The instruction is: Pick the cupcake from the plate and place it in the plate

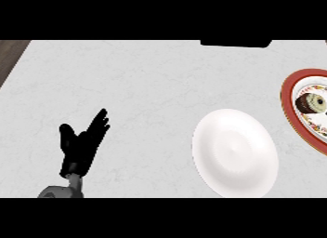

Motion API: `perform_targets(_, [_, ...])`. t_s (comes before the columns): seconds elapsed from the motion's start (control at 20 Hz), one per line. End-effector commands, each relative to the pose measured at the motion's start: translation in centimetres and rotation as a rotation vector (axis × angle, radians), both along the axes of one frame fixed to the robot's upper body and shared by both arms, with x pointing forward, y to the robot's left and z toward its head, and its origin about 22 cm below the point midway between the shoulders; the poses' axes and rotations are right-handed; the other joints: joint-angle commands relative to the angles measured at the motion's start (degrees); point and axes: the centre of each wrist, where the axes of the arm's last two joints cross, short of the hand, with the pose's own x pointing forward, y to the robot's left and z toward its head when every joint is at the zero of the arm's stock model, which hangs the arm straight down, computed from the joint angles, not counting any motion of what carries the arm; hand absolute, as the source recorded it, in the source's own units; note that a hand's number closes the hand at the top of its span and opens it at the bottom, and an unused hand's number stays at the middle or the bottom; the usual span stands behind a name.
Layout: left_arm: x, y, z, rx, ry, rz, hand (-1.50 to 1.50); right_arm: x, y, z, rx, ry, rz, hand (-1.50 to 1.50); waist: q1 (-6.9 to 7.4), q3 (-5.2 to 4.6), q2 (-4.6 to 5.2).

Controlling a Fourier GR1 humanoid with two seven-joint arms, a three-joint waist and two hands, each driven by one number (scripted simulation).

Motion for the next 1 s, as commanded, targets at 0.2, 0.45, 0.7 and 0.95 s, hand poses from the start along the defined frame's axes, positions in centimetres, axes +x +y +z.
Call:
perform_targets(0.2, [-0.4,-0.3,-0.1,-0.006,-0.012,0.012,0.0,-3.8,-4.4,1.7,0.149,0.042,0.113,-1.5,-0.66,0.07,-0.07])
perform_targets(0.45, [-0.3,0.8,0.0,-0.014,0.001,0.03,0.0,-6.8,-6.8,2.2,0.16,0.088,0.198,-1.5,-1.69,0.21,-0.21])
perform_targets(0.7, [-0.8,1.7,0.2,-0.004,-0.007,0.051,0.0,-9.1,-8.3,2.6,0.115,0.139,0.235,-1.5,-2.15,0.27,-0.58])
perform_targets(0.95, [-0.8,1.7,-0.6,-0.006,0.022,0.047,0.0,-10.2,-8.8,2.8,0.036,0.131,0.256,-1.5,-2.89,0.18,-0.61])
